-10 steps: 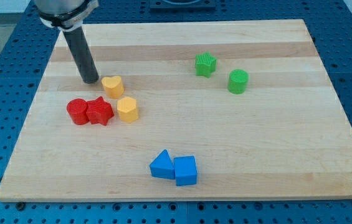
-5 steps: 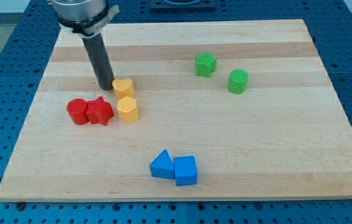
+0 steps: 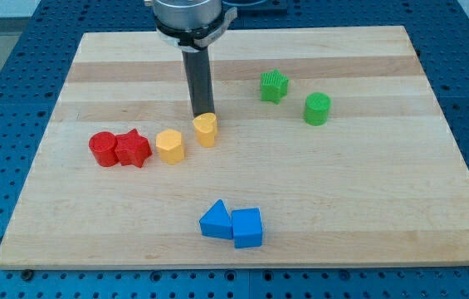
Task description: Push yellow heart to the right of the yellow hexagon
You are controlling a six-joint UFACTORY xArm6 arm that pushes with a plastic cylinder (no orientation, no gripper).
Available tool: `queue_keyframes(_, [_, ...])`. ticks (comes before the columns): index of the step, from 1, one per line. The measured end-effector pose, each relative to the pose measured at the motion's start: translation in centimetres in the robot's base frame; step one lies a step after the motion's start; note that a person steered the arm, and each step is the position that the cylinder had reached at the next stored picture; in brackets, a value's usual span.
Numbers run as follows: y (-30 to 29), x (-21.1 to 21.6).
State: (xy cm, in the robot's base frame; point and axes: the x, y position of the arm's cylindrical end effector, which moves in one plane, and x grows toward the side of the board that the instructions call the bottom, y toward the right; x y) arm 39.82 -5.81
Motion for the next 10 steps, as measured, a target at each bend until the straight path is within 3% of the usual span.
queue_keyframes(8, [1.3,3.1])
queue_keyframes(10, [5.1,3.1])
